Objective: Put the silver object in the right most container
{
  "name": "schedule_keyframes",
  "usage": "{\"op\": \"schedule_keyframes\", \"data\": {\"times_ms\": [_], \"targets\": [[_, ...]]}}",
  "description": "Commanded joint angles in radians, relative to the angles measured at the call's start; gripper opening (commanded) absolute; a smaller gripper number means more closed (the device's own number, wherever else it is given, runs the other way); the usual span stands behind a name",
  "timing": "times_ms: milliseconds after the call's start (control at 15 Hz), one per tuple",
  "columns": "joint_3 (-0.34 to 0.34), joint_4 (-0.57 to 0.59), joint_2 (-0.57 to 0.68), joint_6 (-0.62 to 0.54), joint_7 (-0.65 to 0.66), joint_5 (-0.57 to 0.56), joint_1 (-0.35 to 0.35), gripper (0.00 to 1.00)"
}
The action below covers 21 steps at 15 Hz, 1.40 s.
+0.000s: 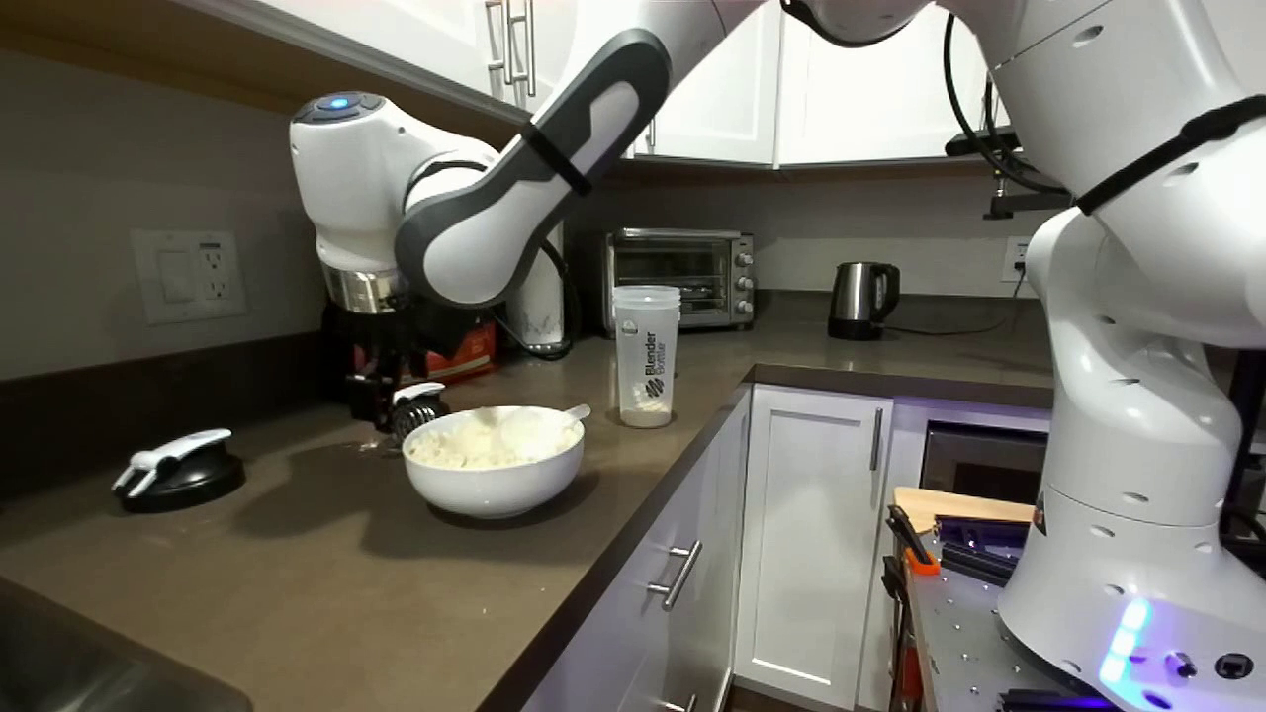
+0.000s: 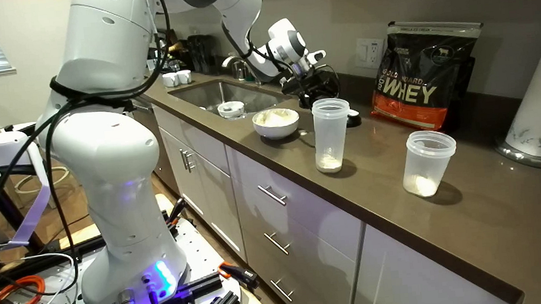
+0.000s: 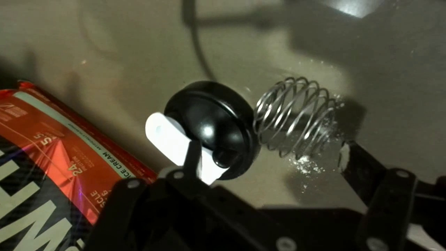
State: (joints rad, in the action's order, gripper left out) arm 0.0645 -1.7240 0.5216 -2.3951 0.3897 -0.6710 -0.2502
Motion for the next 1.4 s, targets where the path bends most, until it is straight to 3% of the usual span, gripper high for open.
{"op": "schedule_keyframes", "data": {"times_ms": [0,933,1333], "targets": [[-0.015,-0.053,-0.056,0.027,-0.018,0.066,0.014,1.0],[0.006,-0.076,-0.068,0.013,-0.006,0.215,0.018,1.0],[-0.008,-0.08,-0.067,-0.013,-0.02,0.346,0.056,1.0]]}}
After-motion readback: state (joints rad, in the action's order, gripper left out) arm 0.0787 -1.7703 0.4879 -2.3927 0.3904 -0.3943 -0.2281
